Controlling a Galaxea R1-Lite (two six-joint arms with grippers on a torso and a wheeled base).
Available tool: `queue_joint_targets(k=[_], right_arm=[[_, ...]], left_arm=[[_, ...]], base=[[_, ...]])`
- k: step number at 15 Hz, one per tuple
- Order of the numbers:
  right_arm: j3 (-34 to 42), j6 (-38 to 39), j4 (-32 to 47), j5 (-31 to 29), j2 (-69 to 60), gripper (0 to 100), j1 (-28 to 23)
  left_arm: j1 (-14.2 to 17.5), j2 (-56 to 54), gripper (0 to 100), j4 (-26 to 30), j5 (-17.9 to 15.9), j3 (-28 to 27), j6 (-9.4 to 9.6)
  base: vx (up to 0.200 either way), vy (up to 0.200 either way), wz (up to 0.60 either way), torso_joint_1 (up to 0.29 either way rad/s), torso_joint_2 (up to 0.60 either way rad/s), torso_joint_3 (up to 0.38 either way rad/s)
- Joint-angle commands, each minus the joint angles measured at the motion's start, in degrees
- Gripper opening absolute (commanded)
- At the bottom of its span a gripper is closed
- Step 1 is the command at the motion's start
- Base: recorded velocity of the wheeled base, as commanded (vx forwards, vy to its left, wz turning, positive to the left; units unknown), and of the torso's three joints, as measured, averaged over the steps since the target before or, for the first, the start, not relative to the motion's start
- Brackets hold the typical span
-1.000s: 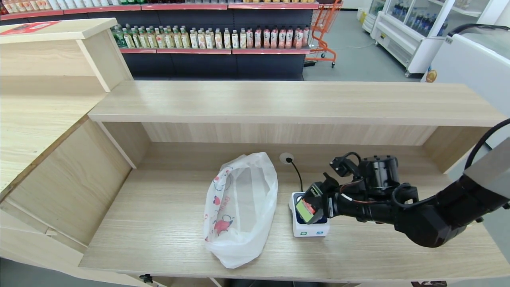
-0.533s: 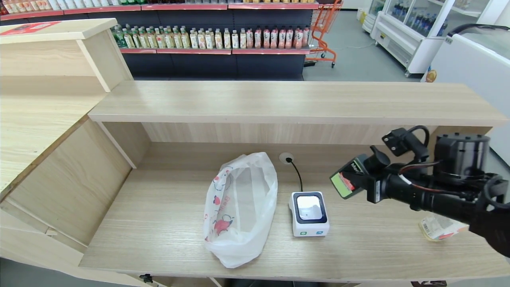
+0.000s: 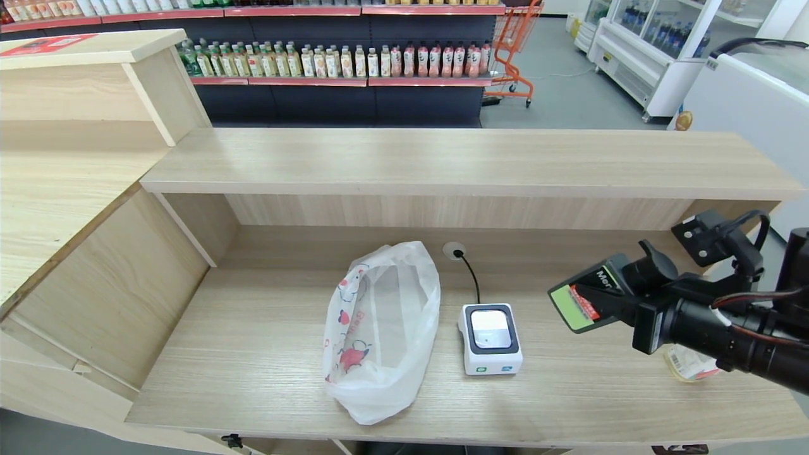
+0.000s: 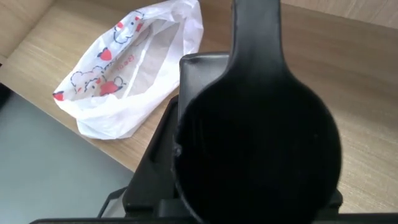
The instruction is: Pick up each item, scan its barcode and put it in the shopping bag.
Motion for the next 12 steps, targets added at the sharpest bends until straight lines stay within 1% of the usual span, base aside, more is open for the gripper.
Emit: queue_joint_targets(k=[1, 2, 5, 11, 12], right_arm=[[0.27, 0.16, -0.03, 0.01, -0.79, 0, 0.01], [0.27, 0.25, -0.03, 0.1, -0.43, 0, 0.1], [0.45, 0.34, 0.15, 0.19, -0.35, 0, 0.1], [-0.08, 0.25, 0.15, 0.36, 1.67, 0, 0.19], [-0.26, 0.34, 0.06, 0.71, 2.11, 0, 0.19]], left_arm=[[-0.02, -0.01, 100, -0.01, 0.0, 0.0, -0.05], [0.07, -0.01, 100, -0.01, 0.0, 0.0, 0.04], [-0.02, -0.01, 100, -0.01, 0.0, 0.0, 0.04], [-0.02, -0.01, 100, -0.01, 0.0, 0.0, -0.05], [-0.02, -0.01, 100, -0.01, 0.0, 0.0, -0.31]], base=[[0.0, 0.0, 0.0, 0.0, 0.0, 0.0], [0.0, 0.0, 0.0, 0.0, 0.0, 0.0], [-0.2, 0.0, 0.0, 0.007, 0.0, 0.002], [0.0, 0.0, 0.0, 0.0, 0.0, 0.0], [0.0, 0.2, 0.0, 0.012, 0.01, 0.002]])
